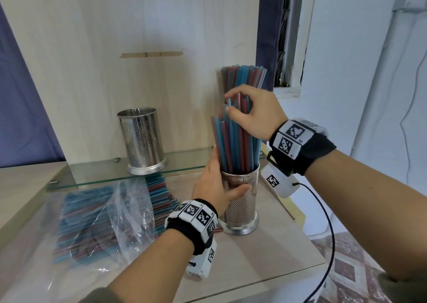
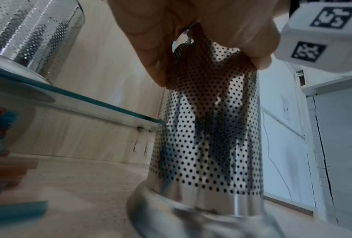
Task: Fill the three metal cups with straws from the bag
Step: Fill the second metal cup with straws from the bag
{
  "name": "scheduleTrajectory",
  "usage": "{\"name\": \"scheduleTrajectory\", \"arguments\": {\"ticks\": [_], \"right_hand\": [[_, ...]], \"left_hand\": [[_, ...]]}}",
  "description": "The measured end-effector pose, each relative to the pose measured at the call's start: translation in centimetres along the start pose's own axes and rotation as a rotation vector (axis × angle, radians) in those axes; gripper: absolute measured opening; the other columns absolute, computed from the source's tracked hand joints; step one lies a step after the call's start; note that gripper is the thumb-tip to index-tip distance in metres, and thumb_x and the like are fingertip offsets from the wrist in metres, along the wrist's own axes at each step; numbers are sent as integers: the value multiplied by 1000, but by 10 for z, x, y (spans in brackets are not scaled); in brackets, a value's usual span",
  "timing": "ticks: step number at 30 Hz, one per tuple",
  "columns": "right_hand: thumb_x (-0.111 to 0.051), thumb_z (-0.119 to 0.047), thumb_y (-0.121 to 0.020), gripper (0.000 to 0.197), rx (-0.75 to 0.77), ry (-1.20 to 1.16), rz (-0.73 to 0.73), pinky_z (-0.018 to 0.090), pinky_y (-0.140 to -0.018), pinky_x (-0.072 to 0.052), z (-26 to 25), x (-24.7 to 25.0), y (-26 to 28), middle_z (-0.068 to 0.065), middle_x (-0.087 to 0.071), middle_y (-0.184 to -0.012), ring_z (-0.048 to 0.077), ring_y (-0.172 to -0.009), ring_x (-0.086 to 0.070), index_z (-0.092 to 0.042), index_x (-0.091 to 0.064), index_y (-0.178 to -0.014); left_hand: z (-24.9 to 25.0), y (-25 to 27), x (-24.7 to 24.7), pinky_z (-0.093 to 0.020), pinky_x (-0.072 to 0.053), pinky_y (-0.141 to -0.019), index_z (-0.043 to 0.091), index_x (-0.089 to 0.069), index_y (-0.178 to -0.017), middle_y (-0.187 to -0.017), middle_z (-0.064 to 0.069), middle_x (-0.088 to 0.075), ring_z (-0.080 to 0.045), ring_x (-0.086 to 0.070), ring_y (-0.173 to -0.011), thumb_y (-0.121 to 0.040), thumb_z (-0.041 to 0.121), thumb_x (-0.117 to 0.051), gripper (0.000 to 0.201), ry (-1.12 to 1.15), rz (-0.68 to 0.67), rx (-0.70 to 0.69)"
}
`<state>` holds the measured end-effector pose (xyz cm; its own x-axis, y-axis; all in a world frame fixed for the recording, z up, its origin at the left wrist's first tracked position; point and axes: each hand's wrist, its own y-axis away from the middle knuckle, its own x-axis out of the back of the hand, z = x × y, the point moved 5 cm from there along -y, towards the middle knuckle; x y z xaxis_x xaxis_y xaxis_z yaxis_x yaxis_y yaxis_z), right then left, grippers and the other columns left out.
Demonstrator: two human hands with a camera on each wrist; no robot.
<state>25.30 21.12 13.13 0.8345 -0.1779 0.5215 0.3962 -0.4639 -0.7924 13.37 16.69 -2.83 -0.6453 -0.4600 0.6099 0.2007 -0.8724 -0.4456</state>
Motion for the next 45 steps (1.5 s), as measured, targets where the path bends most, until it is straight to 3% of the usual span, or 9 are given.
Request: {"name": "scheduleTrajectory", "arguments": {"ticks": [4,11,15,24,28,34,37,41,45], "right_hand": [[-64,-31,-89,19,10,27,-41,34,-81,-53,10,-10,24,-4,-72,-98,14,-84,-66,-24,-69,-106],[-43,-43,-98,53,189,22,-40,46,-112,-35,-3,-10,29,0,-47,-147,12,-137,-41,-18,-43,-144],[-52,-47,-90,55,222,272,-185,50,-109,-36,-4,-23,30,-2,-46,-149,15,-133,-47,-21,-52,-138],[-68,-32,-86,55,149,104,-171,32,-92,-50,0,-13,27,-1,-65,-115,13,-104,-61,-25,-52,-137],[-65,-33,-90,48,188,119,-165,30,-102,-45,-1,-9,30,-3,-63,-129,12,-119,-57,-22,-55,-135],[-60,-56,-83,75,17,18,-26,35,-115,-29,15,8,51,0,-41,-149,12,-140,-33,-26,-36,-147],[-69,-54,-79,90,-123,-100,-42,33,-115,-26,27,2,77,-9,-32,-150,8,-140,-29,-27,-23,-151],[-82,-48,-68,116,-275,-314,-106,37,-115,-32,42,-22,106,-17,-28,-148,4,-138,-32,-41,0,-150],[-90,-27,-62,141,-388,-436,-90,12,-101,-40,51,-42,121,-7,-29,-147,11,-133,-44,-34,21,-148]], "left_hand": [[0,0,-1,-42,-47,-101,32,-10,-150,-136,9,-52,-13,-52,-123,-60,62,-79,117,4,4,-7],[-5,-1,-2,-42,-46,-102,33,-8,-151,-140,7,-50,-14,-51,-124,-59,66,-77,120,19,1,4],[-2,0,-1,-42,-46,-102,35,-3,-151,-143,6,-47,-16,-50,-126,-61,67,-76,120,17,-6,-16],[1,1,0,-39,-45,-103,36,-4,-150,-140,7,-49,-13,-50,-126,-63,59,-80,118,7,6,-18],[1,1,0,-40,-46,-102,34,-5,-151,-140,6,-49,-15,-50,-125,-64,58,-79,117,-1,14,-16],[0,0,14,-30,-37,-107,36,-3,-151,-146,10,-44,-10,-43,-133,-58,58,-84,126,74,-101,-24],[-8,7,41,-39,-25,-117,32,11,-152,-159,3,-22,-15,-25,-144,-48,69,-76,141,-75,-156,18],[-35,20,88,-37,-23,-118,25,2,-154,-156,-2,-28,-17,-27,-142,-51,74,-66,132,-315,-175,22],[-74,41,126,-39,-19,-118,28,-6,-153,-158,-2,-17,-20,-17,-144,-53,80,-64,126,-558,-244,91]]}}
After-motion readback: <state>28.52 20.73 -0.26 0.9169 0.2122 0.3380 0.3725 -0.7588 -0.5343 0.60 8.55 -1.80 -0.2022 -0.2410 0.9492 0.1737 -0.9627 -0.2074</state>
